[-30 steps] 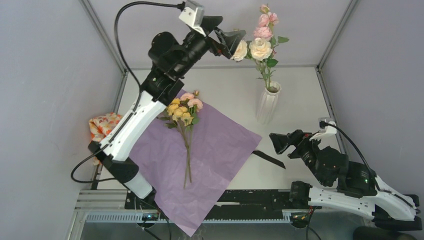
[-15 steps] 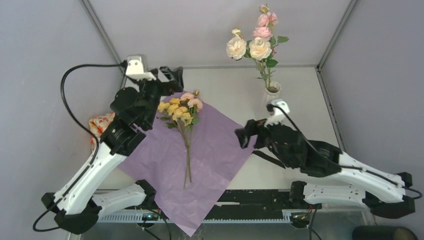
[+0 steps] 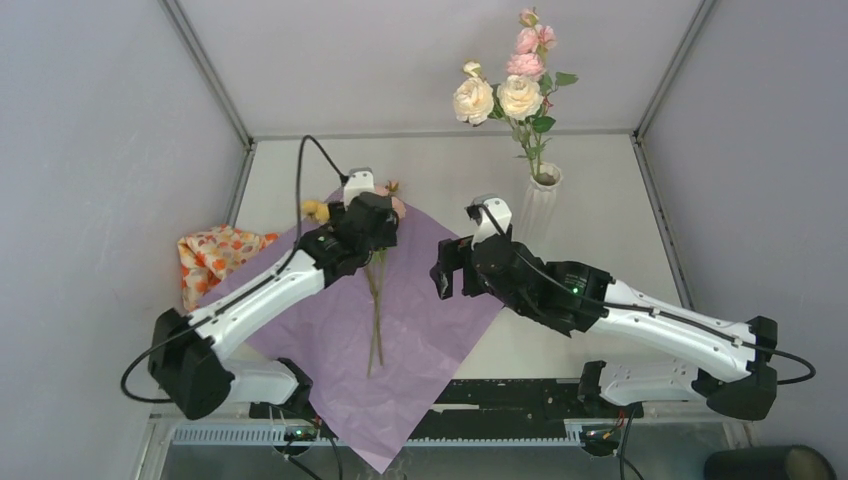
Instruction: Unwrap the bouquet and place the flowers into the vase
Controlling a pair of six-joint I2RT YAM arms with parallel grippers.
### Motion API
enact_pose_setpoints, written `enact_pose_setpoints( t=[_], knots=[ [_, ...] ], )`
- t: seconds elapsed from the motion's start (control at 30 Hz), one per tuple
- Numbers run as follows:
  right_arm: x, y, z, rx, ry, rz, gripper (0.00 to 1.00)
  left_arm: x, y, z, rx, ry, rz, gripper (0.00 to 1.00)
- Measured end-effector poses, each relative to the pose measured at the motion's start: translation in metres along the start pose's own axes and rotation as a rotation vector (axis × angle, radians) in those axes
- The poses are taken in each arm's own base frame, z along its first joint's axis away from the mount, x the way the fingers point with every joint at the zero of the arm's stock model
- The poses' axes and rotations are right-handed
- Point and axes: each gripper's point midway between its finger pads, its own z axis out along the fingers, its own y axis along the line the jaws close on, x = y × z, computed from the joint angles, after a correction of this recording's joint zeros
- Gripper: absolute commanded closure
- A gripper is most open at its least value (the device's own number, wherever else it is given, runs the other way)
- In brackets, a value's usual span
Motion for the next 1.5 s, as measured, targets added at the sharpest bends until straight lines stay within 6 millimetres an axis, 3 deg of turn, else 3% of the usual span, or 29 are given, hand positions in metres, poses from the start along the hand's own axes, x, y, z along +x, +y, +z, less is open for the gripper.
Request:
enact_pose_setpoints(
  t=[0.2,0.37,0.57,0.77,0.93,1.17,1.3,1.5],
  knots=[
    [-0.005,-0.007,-0.012,-0.013,-0.032,0.051,0.06,0.06,-0.001,0.028,-0.051,0.174,0.066,0.33],
    [0.002,-0.017,-0.013,-0.002,-0.029,0.07,0.07,0.097,0.006,0.035,-0.075,0.258,0.082,0.41],
    [0.024,-0.018,0.001,0.006,0.025,0.072,0.07,0.145,0.016,0.028,-0.087,0.34,0.101,0.48],
    [0.047,-0.015,0.016,0.015,0.095,0.065,0.08,0.203,0.012,-0.005,-0.028,0.415,0.163,0.54],
    [0.048,-0.01,0.018,-0.003,0.098,0.071,0.08,0.22,0.006,-0.022,0.005,0.425,0.156,0.55],
    [0.05,-0.004,0.019,-0.016,0.102,0.069,0.08,0.224,0.012,-0.028,-0.012,0.41,0.125,0.58],
    [0.053,0.0,0.02,-0.023,0.106,0.066,0.08,0.231,0.02,-0.026,-0.037,0.411,0.119,0.72],
    [0.057,0.004,0.021,-0.026,0.116,0.065,0.08,0.231,0.016,-0.024,-0.028,0.395,0.09,0.94]
  ],
)
